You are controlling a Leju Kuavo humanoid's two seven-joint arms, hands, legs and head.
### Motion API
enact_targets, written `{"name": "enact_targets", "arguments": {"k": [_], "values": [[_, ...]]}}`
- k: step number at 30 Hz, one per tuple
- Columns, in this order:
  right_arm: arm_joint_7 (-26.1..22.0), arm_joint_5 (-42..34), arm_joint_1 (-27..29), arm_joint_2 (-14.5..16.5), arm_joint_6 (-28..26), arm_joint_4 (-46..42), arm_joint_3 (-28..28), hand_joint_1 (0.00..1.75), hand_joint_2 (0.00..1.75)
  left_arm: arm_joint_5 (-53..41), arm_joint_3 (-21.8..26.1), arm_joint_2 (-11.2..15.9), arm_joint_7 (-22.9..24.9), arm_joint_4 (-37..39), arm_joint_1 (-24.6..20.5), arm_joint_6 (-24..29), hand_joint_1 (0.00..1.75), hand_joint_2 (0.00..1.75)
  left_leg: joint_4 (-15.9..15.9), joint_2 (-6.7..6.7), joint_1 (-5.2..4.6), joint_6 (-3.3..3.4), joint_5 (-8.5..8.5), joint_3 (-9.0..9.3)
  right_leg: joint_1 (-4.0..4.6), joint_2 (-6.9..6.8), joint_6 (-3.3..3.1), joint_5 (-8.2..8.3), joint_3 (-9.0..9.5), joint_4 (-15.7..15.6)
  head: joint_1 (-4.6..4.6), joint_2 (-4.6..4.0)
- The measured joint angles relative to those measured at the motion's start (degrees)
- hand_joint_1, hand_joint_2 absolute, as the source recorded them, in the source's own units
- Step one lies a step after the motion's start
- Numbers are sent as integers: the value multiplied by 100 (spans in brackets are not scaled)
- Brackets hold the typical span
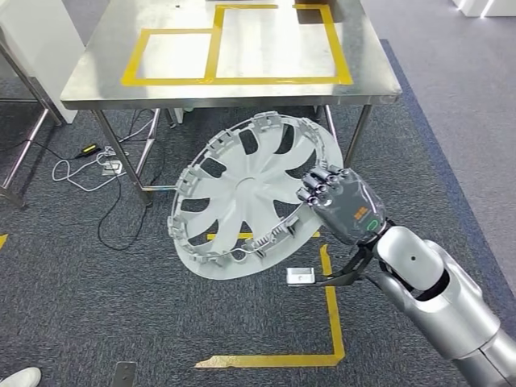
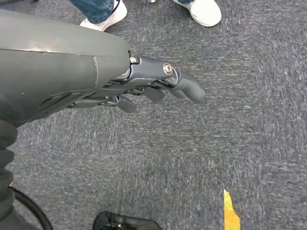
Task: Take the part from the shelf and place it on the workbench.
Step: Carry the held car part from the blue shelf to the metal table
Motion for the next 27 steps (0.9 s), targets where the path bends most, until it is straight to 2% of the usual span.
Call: {"name": "enact_targets", "arguments": {"k": [2,3,4,6,7,8,9,10,11,13,14,15,17,18,20,21,22,23,24,25,26,27], "values": [[-1,4,2,-5,1,-3,-6,175,175,0,-1,4,-1,0,-7,0,0,175,206,7,-3,-51,28,-44,-29,-3,-61,-60,126,-39,-5,0],[0,5,3,-8,1,-3,-6,175,175,0,-2,5,-2,0,-13,0,0,175,457,12,4,-83,19,-175,-45,-6,-85,-110,209,-51,-15,0],[1,6,5,-10,2,-3,-5,175,175,0,-2,5,-3,0,-15,0,0,175,786,18,19,-120,-28,-382,-52,-9,-101,-169,288,-59,-25,0],[3,6,6,-9,4,-3,-2,175,175,-1,-3,2,-4,0,-9,-4,0,175,1416,26,53,-182,-261,-855,-56,-5,-116,-304,447,-59,-41,0],[4,6,11,-9,5,-3,-1,175,175,-2,-3,3,-4,0,0,-10,0,175,1565,28,64,-199,-375,-1034,-58,0,-114,-378,540,-60,-41,0],[5,6,18,-9,7,-3,0,175,175,-2,-2,3,-4,0,9,-17,0,175,1576,30,69,-208,-428,-1142,-61,4,-110,-451,638,-60,-41,0],[6,6,27,-9,9,-3,2,175,175,-2,-2,6,-4,0,16,-23,0,175,1409,32,72,-207,-351,-1177,-66,7,-99,-538,756,-61,-42,0],[8,6,35,-9,13,-3,4,175,175,-2,-1,9,-4,0,21,-29,0,175,1112,35,73,-197,-120,-1166,-72,7,-81,-632,880,-63,-42,0],[12,6,40,-9,18,-3,4,175,175,-2,-1,11,-3,0,29,-32,0,175,764,41,71,-181,236,-1136,-75,3,-60,-717,961,-71,-43,0],[30,7,35,-6,36,3,8,175,175,-11,-2,15,2,1,43,-37,0,175,272,60,44,-119,744,-1099,-70,13,3,-870,1095,-105,-37,0],[41,6,28,-4,45,7,5,175,175,-17,-4,14,5,2,53,-40,0,175,180,65,32,-72,825,-1081,-65,16,41,-903,1149,-126,-40,0],[52,5,17,-2,56,10,-1,175,175,-26,-9,12,8,2,53,-43,0,175,153,67,21,-21,775,-1038,-61,22,84,-908,1224,-143,-34,0],[69,3,-2,-2,74,15,-15,175,175,-33,-25,8,9,2,49,-43,0,175,59,44,35,68,737,-870,-68,14,151,-830,1218,-3,-31,0],[83,3,-21,-2,84,23,-19,175,175,-36,-34,7,8,2,37,-42,0,175,17,33,39,103,702,-776,-69,13,162,-769,1066,241,-14,0],[123,2,-54,-1,98,43,-26,175,175,-37,-45,8,7,2,22,-41,0,175,-39,16,36,150,604,-618,-67,13,158,-795,550,924,5,0],[149,1,-68,1,103,56,-34,175,175,-38,-49,7,8,2,20,-41,0,175,-52,7,29,167,533,-535,-62,14,155,-944,246,1225,11,0],[175,1,-72,2,109,71,-48,175,175,-40,-51,5,10,2,25,-41,0,175,-57,-4,22,174,455,-441,-59,14,154,-1160,6,1372,11,0],[199,3,-72,2,116,89,-64,175,175,-46,-55,4,16,2,32,-41,0,175,-60,-18,15,178,368,-334,-57,14,153,-1350,-169,1383,12,0],[230,8,-71,2,128,113,-88,175,175,-57,-61,5,26,2,41,-41,0,175,-60,-32,6,179,268,-205,-56,14,148,-1433,-294,1266,14,0],[263,15,-71,2,138,137,-115,175,175,-71,-69,7,37,2,48,-40,0,175,-61,-44,-3,176,167,-72,-55,12,136,-1299,-352,1034,15,0],[297,22,-70,2,146,159,-141,175,175,-84,-79,8,48,2,56,-40,0,175,-67,-50,-12,170,70,32,-53,8,116,-954,-375,739,17,0],[334,28,-71,3,151,185,-171,175,175,-94,-88,8,58,5,59,-39,0,175,-52,-59,-26,158,-34,146,-43,3,90,-481,-393,431,14,0]]}}
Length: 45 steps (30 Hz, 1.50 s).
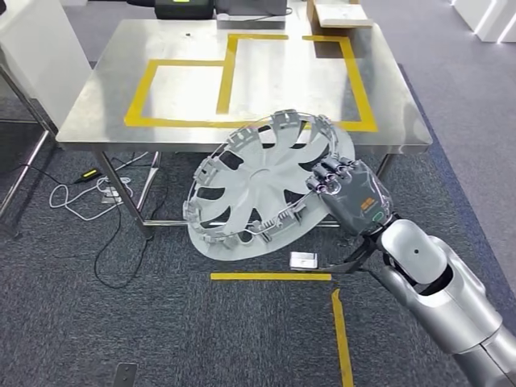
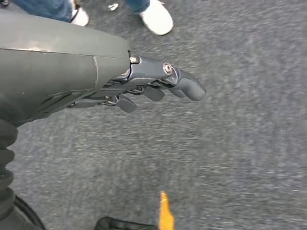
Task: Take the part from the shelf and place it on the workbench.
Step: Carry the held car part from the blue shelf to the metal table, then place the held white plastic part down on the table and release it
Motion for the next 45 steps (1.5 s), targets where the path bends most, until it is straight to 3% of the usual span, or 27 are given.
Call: {"name": "enact_targets", "arguments": {"k": [1,2,3,5,6,8,10,11,12,13,15,17,20,22,25,26,27,28,30,32,35,37,40,41,42,43,45], "values": [[30,9,-2,1,4,24,-27,175,175,-6,-8,-2,10,3,-1,1,0,175,2,-9,-12,-23,-102,78,16,-3,-26,379,22,-212,1,0],[53,18,-4,1,8,43,-55,175,175,-8,-13,-3,20,5,-3,1,0,175,5,-14,-17,-52,-179,163,31,0,-53,618,53,-338,-2,0],[69,26,-23,4,11,57,-86,175,175,-11,-16,-5,29,8,-11,3,0,175,21,-18,-21,-85,-228,249,47,6,-83,676,104,-388,-1,0],[77,36,-81,16,15,67,-144,175,175,-16,-23,2,37,7,-33,9,0,175,127,1,-12,-138,-237,309,38,18,-148,568,277,-403,1,1],[82,38,-120,24,16,76,-177,175,175,-20,-25,3,38,7,-49,13,0,175,312,18,-7,-163,-227,237,30,17,-179,514,366,-415,-2,1],[94,40,-178,45,17,94,-230,175,175,-29,-28,2,42,6,-67,15,0,175,939,49,20,-229,-357,-117,17,16,-215,394,537,-427,-10,0],[105,39,-210,71,17,106,-260,175,175,-31,-28,1,48,6,-56,15,0,175,1495,59,51,-281,-682,-586,16,28,-225,250,704,-428,-14,0],[106,39,-213,79,18,111,-265,175,175,-31,-28,1,51,6,-46,15,0,175,1581,60,60,-291,-802,-756,15,35,-223,173,800,-428,-12,0],[105,39,-213,86,20,119,-268,175,175,-31,-28,1,51,6,-37,15,0,175,1502,61,63,-290,-803,-851,11,40,-218,97,904,-428,-13,0],[103,39,-213,92,24,129,-269,175,175,-31,-28,2,51,6,-32,15,0,175,1282,63,62,-282,-655,-888,6,40,-208,20,1012,-430,-12,0],[104,40,-210,115,41,154,-265,175,175,-31,-28,6,56,7,-16,16,0,175,646,67,41,-246,55,-901,-1,42,-167,-124,1182,-432,-9,0],[124,43,-214,156,72,181,-262,175,175,-30,-29,15,72,8,9,21,0,175,286,62,1,-190,554,-904,-1,67,-95,-240,1273,-433,-14,0],[164,50,-243,187,120,194,-271,175,175,-28,-31,9,90,8,-12,42,0,175,188,54,-2,-101,591,-844,1,79,-1,-339,1321,-493,-23,0],[185,51,-253,187,130,195,-290,175,175,-29,-37,0,89,8,-45,48,0,175,76,53,33,-48,594,-758,2,56,48,-486,1201,-272,-9,0],[209,50,-214,187,133,212,-319,175,175,-29,-39,-7,89,8,-54,46,0,175,39,51,39,-1,528,-691,-10,43,96,-818,515,738,-1,0],[213,51,-177,187,134,224,-323,175,175,-29,-39,-11,89,8,-49,45,0,175,40,50,39,3,492,-664,-12,43,105,-794,308,952,0,0],[215,52,-133,187,134,237,-326,175,175,-29,-39,-14,90,8,-45,43,0,175,41,46,40,1,452,-624,-15,42,113,-646,193,965,-1,0],[216,56,-89,187,136,250,-327,175,175,-29,-39,-18,90,8,-43,40,0,175,42,39,41,-7,409,-571,-18,39,113,-391,193,756,1,0],[227,71,-13,189,139,284,-336,175,175,-29,-39,-27,91,8,-45,38,0,175,47,25,33,-45,317,-472,-15,23,96,151,383,68,0,0],[248,87,30,203,144,321,-350,175,175,-33,-40,-30,91,8,-55,35,0,175,68,18,17,-95,270,-460,2,10,42,333,544,-354,-7,1],[265,101,67,233,148,354,-368,175,175,-49,-42,-28,93,8,-61,29,0,175,83,25,8,-152,244,-483,-1,17,-39,285,589,-424,-17,0],[265,104,85,239,151,374,-381,175,175,-53,-47,-21,92,7,-72,28,0,175,312,47,10,-214,111,-579,-30,4,-102,257,648,-454,-23,0],[268,107,102,271,153,409,-398,175,175,-64,-50,-17,91,6,-74,8,0,175,1372,68,54,-294,-239,-1149,-40,-8,-182,189,726,-465,-29,0],[267,107,109,283,155,424,-400,175,175,-67,-50,-17,91,6,-68,-4,0,175,1626,68,67,-305,-260,-1315,-40,-5,-187,167,754,-465,-28,0],[266,108,116,290,158,440,-402,175,175,-70,-51,-17,91,6,-64,-13,0,175,1687,69,75,-308,-178,-1391,-40,-1,-184,143,787,-465,-29,0],[262,110,123,294,164,457,-403,175,175,-73,-52,-17,91,6,-63,-20,0,175,1522,69,81,-300,10,-1362,-40,3,-177,117,829,-465,-29,0],[252,120,131,297,177,478,-404,175,175,-79,-54,-15,91,6,-65,-24,0,175,832,70,75,-256,443,-1104,-37,8,-144,58,912,-466,-26,0]]}}
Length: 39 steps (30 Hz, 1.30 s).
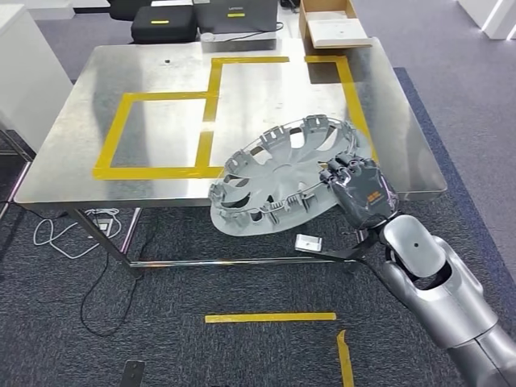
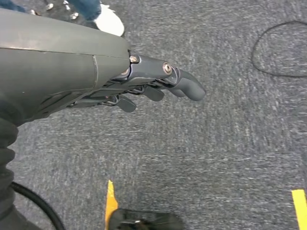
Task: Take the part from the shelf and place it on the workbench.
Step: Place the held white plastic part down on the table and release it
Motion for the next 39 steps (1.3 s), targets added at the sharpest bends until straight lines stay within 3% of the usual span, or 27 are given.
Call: {"name": "enact_targets", "arguments": {"k": [2,5,7,9,11,12,13,15,17,20,22,24,26,27,28,29,31,32,35,37,39], "values": [[-3,11,-4,1,7,11,-1,175,175,-4,-3,1,-1,1,-6,-2,0,175,-548,4,-25,53,135,236,13,6,59,-46,29,-6,2,0],[-4,20,-1,2,12,30,-3,175,175,-5,-17,-7,-2,2,-5,-7,0,175,-748,7,-30,129,46,342,18,0,171,-35,27,15,6,1],[-14,25,-3,2,25,43,-4,175,175,-4,-34,-13,-3,1,-2,-7,0,175,-800,0,-8,188,32,428,14,-4,220,-123,-69,215,24,1],[-22,27,-5,2,38,55,-4,175,175,-4,-50,-19,-4,0,-16,-8,0,175,-815,-3,-2,227,14,477,13,-2,246,-364,-405,807,45,0],[-30,26,9,2,44,73,-4,175,175,-4,-60,-30,-4,0,-16,-10,0,175,-812,-5,-10,246,-30,511,14,-2,268,-549,-855,1462,48,0],[-35,26,23,2,48,84,-4,175,175,-4,-62,-34,-4,0,-9,-10,0,175,-812,-6,-12,248,-63,545,14,-3,277,-504,-992,1570,47,0],[-40,27,36,2,54,93,-4,175,175,-4,-65,-38,-4,0,-4,-10,0,175,-811,-9,-12,242,-101,594,14,-5,278,-336,-1019,1461,48,0],[-46,27,55,2,66,109,-4,175,175,-3,-69,-40,-4,0,1,-10,0,175,-814,-16,-10,216,-191,710,15,-10,261,184,-812,774,47,0],[-44,26,46,2,72,122,-5,175,175,-3,-73,-41,-4,0,-9,-11,0,175,-812,-17,-17,165,-261,768,39,-19,212,395,-604,184,42,0],[-43,26,36,2,74,130,-9,175,175,-2,-78,-45,-4,1,-13,-11,0,175,-781,-8,-29,81,-311,804,57,-11,89,347,-474,15,35,0],[-44,29,38,-2,76,131,-14,175,175,-2,-83,-44,-7,1,-18,-11,0,175,-559,0,-26,31,-355,733,36,-14,17,310,-373,-15,25,0],[-42,29,34,-3,76,131,-14,175,175,-2,-85,-40,-10,2,-23,-11,0,175,48,8,-4,-35,-536,405,23,-19,-39,243,-265,-31,10,0],[-41,29,35,0,76,133,-8,175,175,-2,-85,-40,-11,2,-17,-11,0,175,685,12,14,-82,-780,-15,24,-13,-53,163,-178,-30,5,0],[-41,30,40,0,76,135,-6,175,175,-2,-85,-40,-11,2,-11,-11,0,175,816,12,17,-90,-799,-150,25,-9,-52,121,-127,-30,5,0],[-42,31,43,0,77,137,-5,175,175,-2,-85,-40,-11,2,-6,-11,0,175,750,13,17,-87,-689,-196,25,-4,-48,77,-69,-30,4,0],[-43,31,47,0,78,138,-5,175,175,-2,-85,-39,-11,2,-3,-11,0,175,487,13,16,-71,-457,-150,25,-1,-41,29,-2,-30,5,0],[-43,31,51,0,79,139,-4,175,175,-2,-85,-35,-11,2,1,-11,0,175,-233,16,-2,-18,66,46,25,2,-15,-60,117,-34,7,0],[-42,31,50,0,79,140,-5,175,175,-2,-85,-31,-11,2,0,-11,0,175,-511,18,-23,14,166,125,26,3,8,-95,145,-38,6,0],[-40,30,55,0,79,141,-7,175,175,-1,-89,-30,-15,2,9,-11,0,175,-738,27,-63,114,133,220,30,4,121,-155,193,-52,10,0],[-42,29,58,0,78,136,-16,175,175,2,-91,-32,-20,1,17,-8,0,175,-791,24,-36,165,131,321,29,0,184,-201,171,56,22,0],[-42,28,49,-1,76,133,-27,175,175,5,-92,-31,-26,0,0,-2,0,175,-841,18,-15,210,102,415,27,-1,217,-355,-113,534,44,0]]}}
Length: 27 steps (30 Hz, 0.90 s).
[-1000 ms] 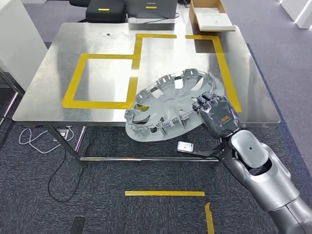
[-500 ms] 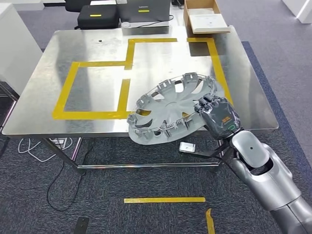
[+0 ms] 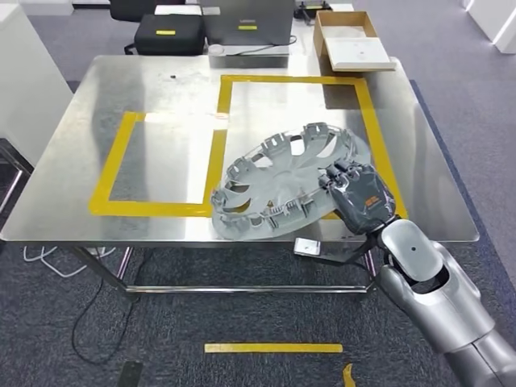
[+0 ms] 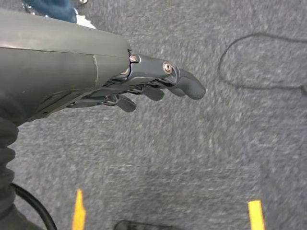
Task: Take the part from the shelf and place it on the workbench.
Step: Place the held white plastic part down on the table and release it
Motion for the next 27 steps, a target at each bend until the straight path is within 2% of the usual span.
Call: {"name": "enact_targets", "arguments": {"k": [2,3,4,5,7,8,9,12,14,15,17,18,19,20,21,22,23,24,25,27], "values": [[0,-2,20,-1,1,2,-8,175,175,4,0,-2,-5,0,-1,-1,0,175,-6,-6,-2,28,-57,44,3,3,19,-243,-482,709,12,0],[-1,-3,45,-2,2,2,-13,175,175,7,1,-4,-7,1,11,-2,0,175,-5,-8,-1,29,-96,77,1,3,28,-306,-698,942,13,0],[-2,-4,76,-2,4,3,-15,175,175,8,1,-6,-8,1,27,-3,0,175,-3,-11,0,24,-143,128,-2,2,37,-263,-827,986,13,0],[-4,-4,104,-3,7,3,-17,175,175,10,2,-7,-9,1,39,-3,0,175,-2,-15,4,13,-197,195,-7,0,46,-99,-853,836,14,0],[-5,-1,149,-3,13,7,-20,175,175,18,3,-8,-10,1,48,0,0,175,1,-22,9,-30,-320,350,-18,-9,63,469,-705,152,14,0],[7,4,160,-2,30,10,-21,175,175,26,3,-7,-12,1,41,9,0,175,13,-26,7,-58,-370,403,-12,-17,50,634,-622,-176,12,0],[33,13,183,-2,63,14,-23,175,175,39,4,-7,-13,1,30,23,0,175,27,-28,3,-90,-414,428,-2,-23,10,759,-553,-377,7,1],[149,63,311,-2,177,26,-58,175,175,91,8,-8,-41,2,14,74,0,175,51,-26,-6,-180,-518,471,14,-27,-137,737,-456,-456,-5,1],[191,95,375,-3,209,45,-97,175,175,120,13,-8,-86,1,9,86,0,175,225,-15,-1,-238,-627,430,-4,-26,-197,688,-379,-468,-11,0],[206,112,391,-3,235,63,-112,175,175,129,15,-8,-109,0,6,76,0,175,489,-7,6,-268,-738,301,-11,-27,-226,663,-340,-472,-14,0],[240,142,422,-2,309,115,-132,175,175,142,16,-8,-144,1,5,18,0,175,1238,2,16,-308,-1012,-125,-6,-24,-263,609,-285,-472,-17,0],[256,157,444,-1,343,147,-133,175,175,155,18,-8,-153,1,9,-36,0,175,1554,2,18,-314,-1096,-337,-2,-21,-269,582,-255,-472,-16,0],[272,171,466,3,361,179,-133,175,175,169,21,-8,-164,2,13,-103,0,175,1686,3,17,-307,-1073,-467,3,-17,-271,553,-219,-472,-17,0],[290,187,485,12,367,215,-134,175,175,180,23,-8,-178,2,15,-177,0,175,1632,2,14,-290,-944,-510,8,-12,-271,526,-178,-472,-16,0],[312,205,496,23,361,249,-139,175,175,190,25,-8,-197,2,15,-251,0,175,1361,2,5,-259,-704,-451,12,-7,-270,498,-132,-472,-15,0],[335,224,501,44,357,285,-149,131,131,191,26,-8,-214,2,12,-318,0,175,961,3,-13,-216,-419,-335,13,-4,-266,471,-89,-475,-15,0],[359,239,501,63,361,332,-162,87,87,190,26,-7,-226,2,6,-371,0,175,609,6,-34,-173,-215,-223,12,-2,-260,453,-56,-484,-12,0],[376,251,499,83,389,393,-178,44,44,189,26,-5,-233,2,-3,-413,0,175,296,9,-61,-135,-83,-128,9,-2,-247,441,-40,-493,-14,0],[377,255,497,102,462,478,-196,0,0,187,26,-3,-228,2,-10,-449,0,175,135,8,-86,-106,-27,-81,3,-3,-223,436,-35,-506,-11,0],[329,218,493,125,675,678,-216,0,0,185,26,-3,-188,2,-16,-502,0,175,50,0,-107,-71,-27,-58,0,-7,-155,435,-33,-533,-13,0]]}}
